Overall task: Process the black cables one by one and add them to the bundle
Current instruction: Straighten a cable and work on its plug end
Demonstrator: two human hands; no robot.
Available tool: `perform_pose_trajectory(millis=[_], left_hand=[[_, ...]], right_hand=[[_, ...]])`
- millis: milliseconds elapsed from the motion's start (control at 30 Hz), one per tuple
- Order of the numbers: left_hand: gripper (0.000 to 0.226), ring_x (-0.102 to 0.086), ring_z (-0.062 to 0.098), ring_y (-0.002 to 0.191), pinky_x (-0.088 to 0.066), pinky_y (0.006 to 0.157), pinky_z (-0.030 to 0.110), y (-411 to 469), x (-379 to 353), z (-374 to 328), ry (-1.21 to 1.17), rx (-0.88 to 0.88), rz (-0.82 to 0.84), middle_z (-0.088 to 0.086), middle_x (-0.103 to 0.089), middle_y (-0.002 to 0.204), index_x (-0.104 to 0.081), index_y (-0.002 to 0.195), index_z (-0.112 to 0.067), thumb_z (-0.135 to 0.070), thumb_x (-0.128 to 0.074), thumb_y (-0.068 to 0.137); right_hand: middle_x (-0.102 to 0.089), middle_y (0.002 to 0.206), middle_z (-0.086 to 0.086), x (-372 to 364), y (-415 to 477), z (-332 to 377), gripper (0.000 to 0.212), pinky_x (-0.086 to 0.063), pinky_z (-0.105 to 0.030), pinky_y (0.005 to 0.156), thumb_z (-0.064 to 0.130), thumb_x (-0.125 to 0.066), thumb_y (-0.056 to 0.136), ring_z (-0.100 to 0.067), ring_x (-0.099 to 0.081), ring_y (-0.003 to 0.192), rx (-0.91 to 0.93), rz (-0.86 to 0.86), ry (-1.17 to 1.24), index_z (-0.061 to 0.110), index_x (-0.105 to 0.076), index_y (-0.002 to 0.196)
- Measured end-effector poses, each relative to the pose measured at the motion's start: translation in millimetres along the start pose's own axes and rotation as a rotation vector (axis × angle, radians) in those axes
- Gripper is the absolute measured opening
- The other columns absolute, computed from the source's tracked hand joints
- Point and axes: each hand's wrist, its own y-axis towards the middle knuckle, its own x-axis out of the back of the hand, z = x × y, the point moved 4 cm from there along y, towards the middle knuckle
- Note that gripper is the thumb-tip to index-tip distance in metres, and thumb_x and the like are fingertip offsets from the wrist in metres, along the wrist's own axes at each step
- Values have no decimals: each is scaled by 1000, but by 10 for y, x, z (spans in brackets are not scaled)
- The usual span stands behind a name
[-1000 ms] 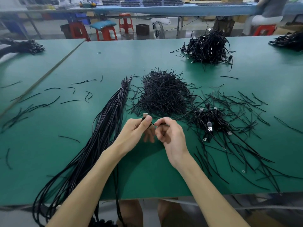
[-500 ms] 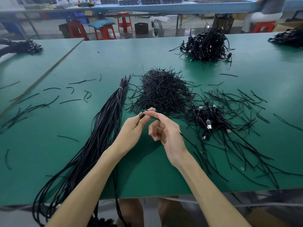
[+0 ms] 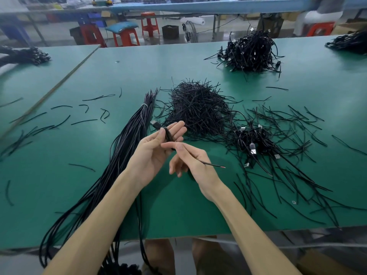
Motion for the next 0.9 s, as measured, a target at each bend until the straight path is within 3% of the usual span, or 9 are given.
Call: perform_pose_trajectory(millis=[100, 200, 300, 367, 467, 600, 767, 900], left_hand=[[39, -64, 17, 124, -53, 97, 25, -13, 18, -23, -12, 26, -18, 10, -63, 141, -61, 135, -2, -22, -47, 106], [29, -68, 13, 89, -56, 80, 23, -18, 47, -38, -70, 30, -90, 1, -72, 103, -74, 116, -9, -22, -54, 101], [19, -44, 5, 58, -42, 60, 17, 19, 138, -93, -236, -39, -239, -11, -51, 70, -61, 105, -10, -7, -42, 104], [31, -31, 6, 49, -32, 55, 20, 27, 249, -182, -346, -109, -327, -11, -42, 62, -55, 96, -12, 7, -30, 101], [30, -27, 8, 48, -29, 52, 22, -11, 387, -343, -501, -206, -369, -10, -40, 60, -54, 88, -13, 12, -37, 82], [37, -29, 10, 49, -31, 52, 21, -46, 473, -437, -573, -276, -381, -7, -41, 62, -55, 85, -12, 14, -35, 68], [30, -33, 11, 54, -35, 59, 21, -7, 420, -385, -339, -282, -347, -7, -40, 65, -55, 87, -15, 11, -41, 83], [39, -53, 10, 67, -47, 79, 21, 26, 337, -324, -93, -289, -220, -8, -51, 69, -56, 89, -17, 5, -29, 107]], right_hand=[[-64, 67, -13, -6, -1, -9, 34, -43, -15, 57, 20, -43, 110, -9, -56, 58, -7, 6, -9, 2, -70, 117], [-64, 67, -13, -4, -4, -20, 33, -43, -17, 58, 19, -45, 109, -11, -56, 59, -14, 10, -22, -1, -71, 112], [-64, 67, -12, -4, -6, -36, 29, -45, -22, 61, 17, -50, 107, -14, -56, 62, -16, 13, -53, 0, -73, 109], [-64, 67, -9, 5, -6, -44, 23, -46, -23, 62, 16, -56, 105, -14, -56, 64, -25, 10, -75, 4, -74, 110], [-60, 65, -3, 29, -7, -50, 17, -44, -19, 61, 20, -63, 101, -12, -55, 64, -32, -6, -112, 15, -75, 112], [-43, 62, 6, 106, 2, -67, 15, -38, -17, 61, 26, -65, 99, -10, -40, 60, -24, -150, -70, 22, -76, 109], [-43, 72, 3, 163, 9, -73, 14, -38, -27, 65, 29, -67, 98, -14, -39, 69, -5, -306, -33, 26, -75, 110], [-60, 95, 11, 159, -13, -31, 20, -46, -30, 80, 32, -70, 95, -10, -55, 94, 93, -401, -262, 33, -71, 115]])
